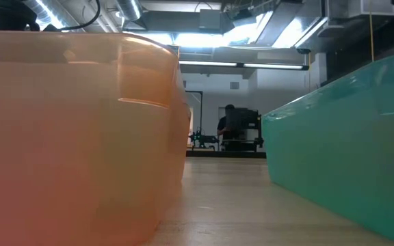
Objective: Pick and place medicine bottles into bin by pill shape (circle, oval)
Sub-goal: Put the top big orange pill bottle into the green bin
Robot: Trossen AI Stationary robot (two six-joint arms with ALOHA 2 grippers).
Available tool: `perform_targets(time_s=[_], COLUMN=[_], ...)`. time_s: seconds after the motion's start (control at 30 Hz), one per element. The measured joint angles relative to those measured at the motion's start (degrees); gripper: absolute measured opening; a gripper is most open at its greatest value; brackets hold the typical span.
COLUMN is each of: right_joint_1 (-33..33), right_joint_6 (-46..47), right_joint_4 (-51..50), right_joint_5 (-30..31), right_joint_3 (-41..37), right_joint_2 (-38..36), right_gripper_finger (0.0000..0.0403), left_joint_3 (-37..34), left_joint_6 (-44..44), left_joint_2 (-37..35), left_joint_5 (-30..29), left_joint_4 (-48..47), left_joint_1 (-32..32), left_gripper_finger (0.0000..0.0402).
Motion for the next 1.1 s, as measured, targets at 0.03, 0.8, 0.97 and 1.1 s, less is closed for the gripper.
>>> perform_targets(time_s=[0.03,0.8,0.97,1.1], right_joint_1=[-0.81,-10.73,-10.70,-10.71], right_joint_6=[-1.93,-20.88,-18.93,-17.76], right_joint_4=[-0.40,-4.64,-4.73,-2.97], right_joint_5=[0.38,1.74,-0.50,-2.78], right_joint_3=[0.91,35.11,39.05,38.91], right_joint_2=[0.00,25.55,29.99,32.40], right_gripper_finger=[0.0216,0.0224,0.0230,0.0221], left_joint_3=[0.00,0.00,-0.02,0.00], left_joint_6=[0.01,0.00,-0.01,0.01], left_joint_2=[0.02,0.00,0.00,0.02], left_joint_5=[0.00,0.00,0.00,0.00], left_joint_4=[-0.01,-0.01,-0.01,-0.01], left_joint_1=[0.01,-0.01,-0.01,0.01], left_gripper_finger=[0.0179,0.0179,0.0179,0.0179])
